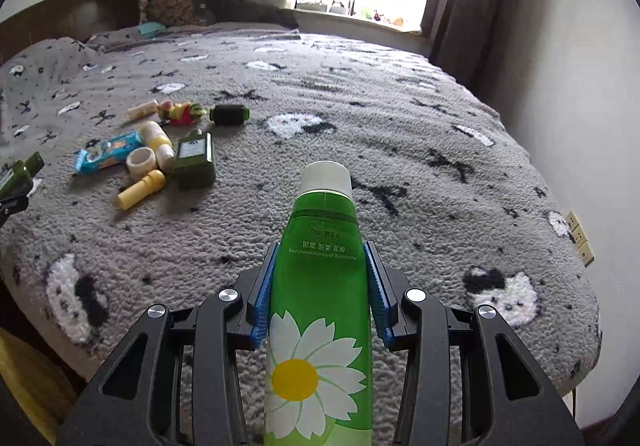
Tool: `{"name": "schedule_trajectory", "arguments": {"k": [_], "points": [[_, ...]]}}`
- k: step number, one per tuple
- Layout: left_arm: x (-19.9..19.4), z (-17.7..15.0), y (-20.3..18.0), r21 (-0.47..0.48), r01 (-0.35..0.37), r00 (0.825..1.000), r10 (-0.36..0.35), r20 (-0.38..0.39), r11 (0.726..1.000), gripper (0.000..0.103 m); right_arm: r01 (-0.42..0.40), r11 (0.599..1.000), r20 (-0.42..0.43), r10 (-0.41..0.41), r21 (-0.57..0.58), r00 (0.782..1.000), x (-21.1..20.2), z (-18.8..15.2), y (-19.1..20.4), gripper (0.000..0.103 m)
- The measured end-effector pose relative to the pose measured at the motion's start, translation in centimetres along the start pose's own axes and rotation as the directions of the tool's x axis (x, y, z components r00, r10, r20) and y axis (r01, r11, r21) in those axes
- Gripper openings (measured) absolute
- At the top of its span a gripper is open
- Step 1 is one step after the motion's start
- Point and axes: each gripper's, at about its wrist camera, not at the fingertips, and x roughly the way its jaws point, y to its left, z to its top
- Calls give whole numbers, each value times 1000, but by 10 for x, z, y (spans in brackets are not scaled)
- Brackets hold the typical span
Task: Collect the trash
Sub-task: 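Carry the green tube and green bottle down to the bin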
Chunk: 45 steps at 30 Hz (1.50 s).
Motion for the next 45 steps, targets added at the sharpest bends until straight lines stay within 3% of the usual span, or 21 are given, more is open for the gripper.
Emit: {"name": "schedule_trajectory", "arguments": {"k": [9, 17, 24, 31, 40, 45], "points": [[-91, -14, -41, 46, 43, 985, -50, 166, 998, 47, -124, 992, 153, 122, 8, 981, -87, -11, 19, 42], [-121, -54, -69, 76, 89, 978, -101, 180, 993, 47, -262, 965, 170, 263, -27, 950, -120, -49, 57, 42], [-116, -97, -84, 85, 151, 983, -159, 96, 985, 47, -366, 930, 98, 368, -37, 925, -125, -83, 86, 42], [-83, -142, -90, 72, 185, 982, -181, -54, 980, 47, -407, 913, -40, 406, -22, 913, -102, -120, 112, 42], [-36, -177, -88, 60, 202, 959, -185, -215, 978, 47, -414, 910, -201, 409, 15, 890, -61, -158, 134, 42], [-8, -194, -85, 23, 220, 929, -202, -311, 975, 47, -441, 895, -304, 439, 66, 846, -33, -174, 141, 42]]}}
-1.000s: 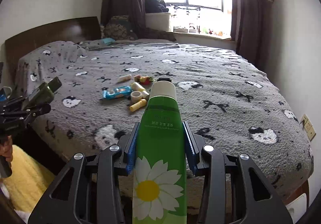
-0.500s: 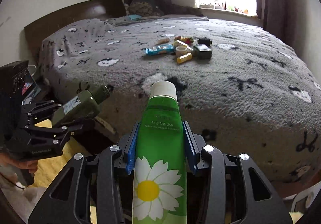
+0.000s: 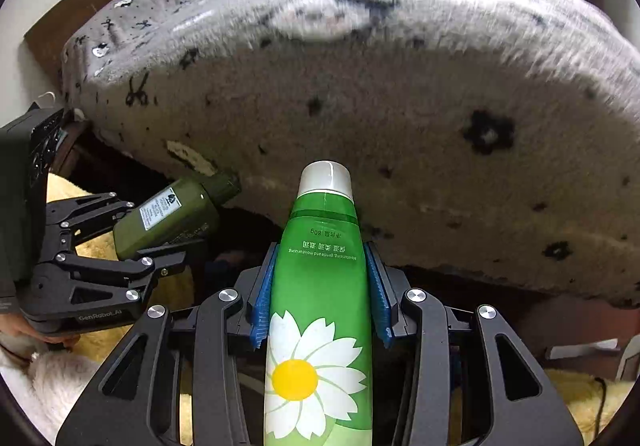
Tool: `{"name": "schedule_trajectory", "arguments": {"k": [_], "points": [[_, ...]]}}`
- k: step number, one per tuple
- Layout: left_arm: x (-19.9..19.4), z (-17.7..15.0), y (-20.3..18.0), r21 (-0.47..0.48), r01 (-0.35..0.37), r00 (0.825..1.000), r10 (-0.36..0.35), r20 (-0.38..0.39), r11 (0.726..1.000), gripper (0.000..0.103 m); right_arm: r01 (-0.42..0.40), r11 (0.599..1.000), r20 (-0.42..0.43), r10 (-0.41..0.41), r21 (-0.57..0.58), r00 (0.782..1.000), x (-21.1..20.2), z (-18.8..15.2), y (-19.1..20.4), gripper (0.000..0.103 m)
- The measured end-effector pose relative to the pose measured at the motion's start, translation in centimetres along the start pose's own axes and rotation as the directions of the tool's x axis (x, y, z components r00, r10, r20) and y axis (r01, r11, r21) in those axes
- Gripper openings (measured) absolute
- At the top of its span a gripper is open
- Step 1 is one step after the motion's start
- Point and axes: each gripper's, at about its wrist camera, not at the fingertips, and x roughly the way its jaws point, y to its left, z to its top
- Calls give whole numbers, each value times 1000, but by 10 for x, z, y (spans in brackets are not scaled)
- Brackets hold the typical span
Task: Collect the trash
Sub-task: 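Carry the green tube and green bottle down to the bin, then open both tools to drop the tube and bottle into the bin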
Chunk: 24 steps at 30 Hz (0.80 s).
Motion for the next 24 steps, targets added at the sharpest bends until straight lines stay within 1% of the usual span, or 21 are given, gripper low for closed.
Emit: {"name": "schedule_trajectory", "arguments": {"k": [3, 6, 11, 14, 18, 24], "points": [[17, -5, 5, -17, 14, 999, -15, -51, 1000, 47, 3, 1000, -53, -2, 17, 999, 17, -4, -3, 42], [31, -8, 10, -28, 22, 995, -25, -94, 999, 47, -11, 999, -107, 15, 37, 994, 31, -9, -7, 42], [53, -11, 15, -36, 39, 985, -44, -170, 999, 47, -22, 997, -177, 34, 71, 984, 50, -13, -11, 42], [62, -15, 15, -31, 55, 977, -60, -202, 998, 47, -26, 996, -202, 42, 82, 979, 59, -16, -12, 42], [68, -17, 14, -29, 70, 971, -75, -226, 997, 47, -22, 994, -229, 46, 106, 972, 69, -17, -15, 42], [77, -19, 9, -29, 87, 967, -91, -238, 996, 47, -19, 993, -226, 45, 116, 973, 69, -17, -20, 43]]}}
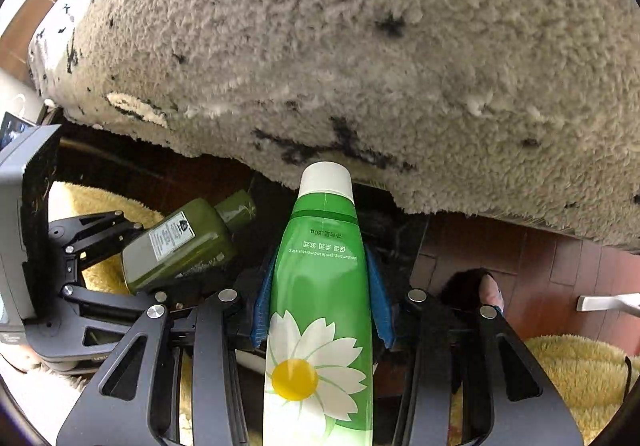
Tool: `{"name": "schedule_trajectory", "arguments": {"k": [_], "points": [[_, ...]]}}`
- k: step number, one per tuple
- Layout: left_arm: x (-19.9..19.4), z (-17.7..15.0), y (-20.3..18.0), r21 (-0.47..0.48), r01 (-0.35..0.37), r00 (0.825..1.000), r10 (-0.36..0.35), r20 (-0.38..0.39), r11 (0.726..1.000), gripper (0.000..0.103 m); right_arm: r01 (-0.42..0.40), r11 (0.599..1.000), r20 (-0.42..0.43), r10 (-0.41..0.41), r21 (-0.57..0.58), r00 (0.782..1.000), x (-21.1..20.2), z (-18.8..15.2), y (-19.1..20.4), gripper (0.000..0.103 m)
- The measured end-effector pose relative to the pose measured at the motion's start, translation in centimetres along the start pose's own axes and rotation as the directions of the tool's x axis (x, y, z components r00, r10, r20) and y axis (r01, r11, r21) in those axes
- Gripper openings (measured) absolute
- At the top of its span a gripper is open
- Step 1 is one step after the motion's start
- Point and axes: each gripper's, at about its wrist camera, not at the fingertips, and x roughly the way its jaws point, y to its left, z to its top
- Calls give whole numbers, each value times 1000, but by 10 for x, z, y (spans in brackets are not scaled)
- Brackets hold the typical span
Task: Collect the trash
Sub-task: 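Open both tools to drop the tube and bottle into the bin, then raise both open tools back over the items on the bed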
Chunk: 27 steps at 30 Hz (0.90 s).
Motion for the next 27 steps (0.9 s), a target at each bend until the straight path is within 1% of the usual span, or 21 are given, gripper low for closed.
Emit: {"name": "schedule_trajectory", "arguments": {"k": [3, 4, 5, 7, 9, 10, 14, 16, 18, 21, 24, 27], "points": [[2, 1, -4, 3, -1, 1000, 1, -3, 1000, 48, 5, 1000, 5, -5, 5, 1000, 3, 8, 0, 45], [2, 1, -4, 1, 0, 1000, 0, -2, 1000, 49, 6, 1000, 7, -6, 7, 1000, 2, 9, -1, 48], [2, 1, -4, 0, -2, 1000, 2, 3, 1000, 52, 10, 1000, 11, -10, 10, 1000, 0, 9, -1, 50], [2, 1, -5, -2, -6, 1000, 6, 11, 1000, 56, 16, 1000, 20, -16, 14, 1000, -3, 15, -2, 58], [-2, 1, -4, -4, -15, 1000, 15, 18, 1000, 62, 22, 1000, 33, -23, 20, 999, -6, 17, -4, 61], [-3, 1, -4, -4, -19, 1000, 19, 22, 1000, 63, 27, 999, 41, -27, 22, 999, -9, 18, -5, 62], [-12, 5, -6, 1, -32, 999, 32, 42, 999, 67, 42, 999, 77, -44, 29, 996, -24, 24, -11, 64], [-20, 6, -8, 6, -44, 997, 43, 61, 999, 70, 64, 997, 104, -67, 31, 992, -34, 26, -14, 64], [-31, 8, -10, 11, -49, 995, 48, 89, 999, 73, 88, 996, 151, -91, 24, 984, -48, 28, -13, 64], [-51, 13, -12, 17, -51, 988, 48, 144, 999, 75, 110, 994, 241, -108, 6, 964, -73, 30, -12, 64], [-76, 17, -13, 26, -55, 977, 48, 206, 998, 77, 134, 991, 321, -121, -19, 939, -97, 36, -12, 64], [-102, 23, -14, 33, -70, 961, 59, 269, 997, 77, 164, 986, 385, -135, -41, 913, -119, 42, -6, 64]]}}
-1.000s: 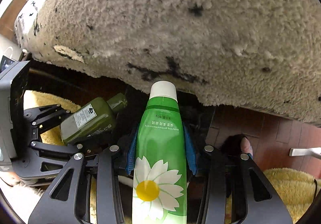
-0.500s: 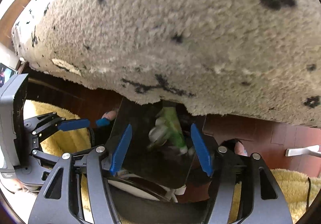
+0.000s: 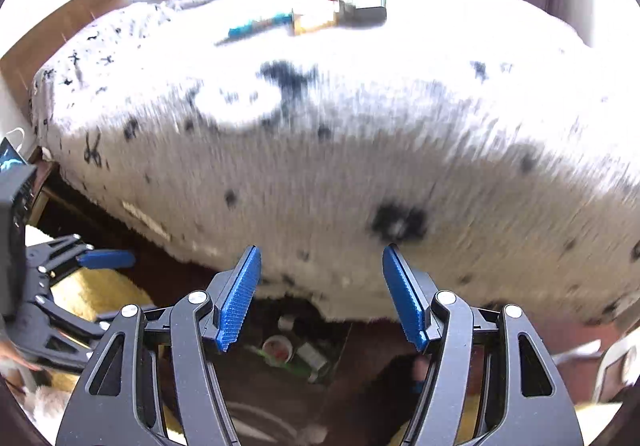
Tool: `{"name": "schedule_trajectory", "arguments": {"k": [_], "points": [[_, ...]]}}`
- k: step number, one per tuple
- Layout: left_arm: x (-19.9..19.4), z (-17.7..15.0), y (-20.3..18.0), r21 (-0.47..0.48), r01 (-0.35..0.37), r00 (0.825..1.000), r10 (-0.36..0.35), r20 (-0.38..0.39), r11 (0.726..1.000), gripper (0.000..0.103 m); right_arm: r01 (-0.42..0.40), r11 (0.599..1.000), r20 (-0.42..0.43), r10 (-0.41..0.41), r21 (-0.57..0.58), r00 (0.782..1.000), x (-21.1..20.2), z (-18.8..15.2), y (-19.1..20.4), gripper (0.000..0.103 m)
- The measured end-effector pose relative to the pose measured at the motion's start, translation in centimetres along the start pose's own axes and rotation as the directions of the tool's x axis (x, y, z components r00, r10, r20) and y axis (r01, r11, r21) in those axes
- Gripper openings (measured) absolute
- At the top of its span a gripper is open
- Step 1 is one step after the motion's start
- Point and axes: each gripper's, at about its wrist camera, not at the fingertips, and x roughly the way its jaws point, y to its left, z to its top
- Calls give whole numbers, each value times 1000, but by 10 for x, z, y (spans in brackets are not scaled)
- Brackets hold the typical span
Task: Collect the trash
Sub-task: 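Raise both open tools back over the items on the bed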
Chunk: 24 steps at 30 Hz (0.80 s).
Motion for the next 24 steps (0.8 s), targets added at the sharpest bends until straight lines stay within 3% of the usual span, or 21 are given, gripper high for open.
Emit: {"name": "schedule_trajectory", "arguments": {"k": [10, 24], "points": [[-52, 43, 22, -9, -82, 986, 83, 146, 997, 79, 61, 998, 149, -57, -22, 987, -28, 49, -15, 64], [-61, 120, 62, -41, -154, 964, 159, 211, 987, 79, 97, 995, 157, -90, -35, 983, 8, 122, -30, 64]]}}
